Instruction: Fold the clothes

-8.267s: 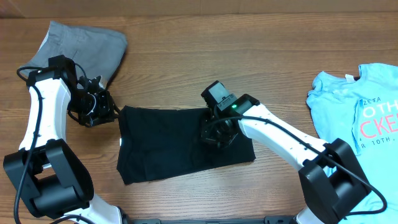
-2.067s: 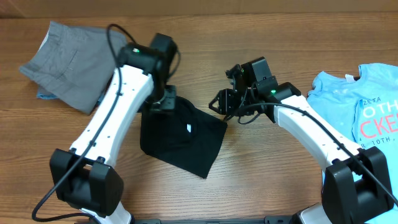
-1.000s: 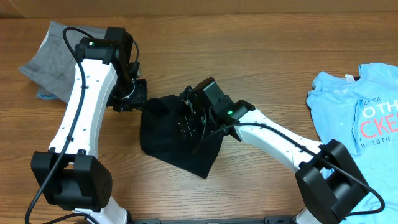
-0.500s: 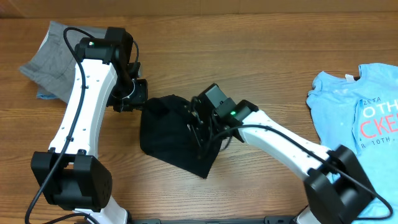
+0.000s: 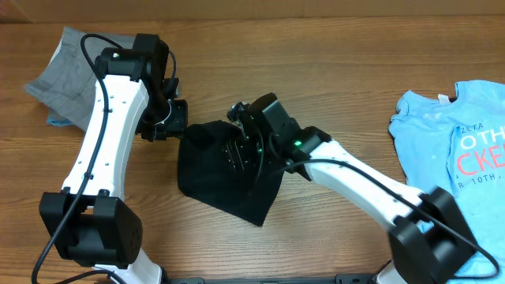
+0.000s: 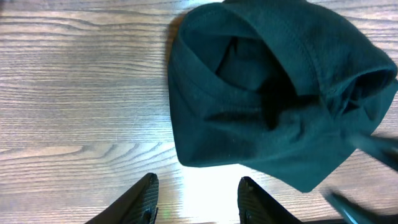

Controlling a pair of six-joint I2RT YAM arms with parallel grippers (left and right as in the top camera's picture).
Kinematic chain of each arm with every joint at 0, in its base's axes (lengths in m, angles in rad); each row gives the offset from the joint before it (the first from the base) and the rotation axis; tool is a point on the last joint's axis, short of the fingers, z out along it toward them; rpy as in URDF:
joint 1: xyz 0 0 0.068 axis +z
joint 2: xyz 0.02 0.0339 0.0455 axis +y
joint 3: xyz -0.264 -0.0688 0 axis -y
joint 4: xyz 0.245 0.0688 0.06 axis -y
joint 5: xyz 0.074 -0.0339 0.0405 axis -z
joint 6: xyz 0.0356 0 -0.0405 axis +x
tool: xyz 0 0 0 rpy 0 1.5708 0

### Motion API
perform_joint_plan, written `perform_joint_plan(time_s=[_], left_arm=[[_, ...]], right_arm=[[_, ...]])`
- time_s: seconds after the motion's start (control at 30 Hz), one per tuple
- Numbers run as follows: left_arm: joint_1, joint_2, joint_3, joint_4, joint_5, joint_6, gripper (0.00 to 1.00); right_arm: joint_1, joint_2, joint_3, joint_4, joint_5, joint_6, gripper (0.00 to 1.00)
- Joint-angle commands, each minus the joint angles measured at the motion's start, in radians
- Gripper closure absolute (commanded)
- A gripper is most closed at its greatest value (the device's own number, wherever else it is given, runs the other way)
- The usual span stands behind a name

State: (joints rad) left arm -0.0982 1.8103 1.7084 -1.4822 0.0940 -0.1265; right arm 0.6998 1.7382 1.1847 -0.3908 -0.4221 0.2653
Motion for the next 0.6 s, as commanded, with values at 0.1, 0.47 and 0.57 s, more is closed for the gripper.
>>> perform_joint_plan(time_s=[0.1,0.47,0.57], left_arm=[[0.001,-0.007,0.024,-0.01,0.011,0.019,0.56],[0.001,-0.007,0.024,-0.009,0.01,0.027,0.56],[0.001,-0.007,0.024,-0.005,0.01,0.038,0.55]], right_arm=[[-0.006,0.078,0.014,0.035,-0.021,0.0,0.53],[-0.006,-0.027,0.014,-0.195,-0.087,-0.009,0.96],[-0.006,-0.076,0.014,-0.312,-0.084,-0.008,0.96]])
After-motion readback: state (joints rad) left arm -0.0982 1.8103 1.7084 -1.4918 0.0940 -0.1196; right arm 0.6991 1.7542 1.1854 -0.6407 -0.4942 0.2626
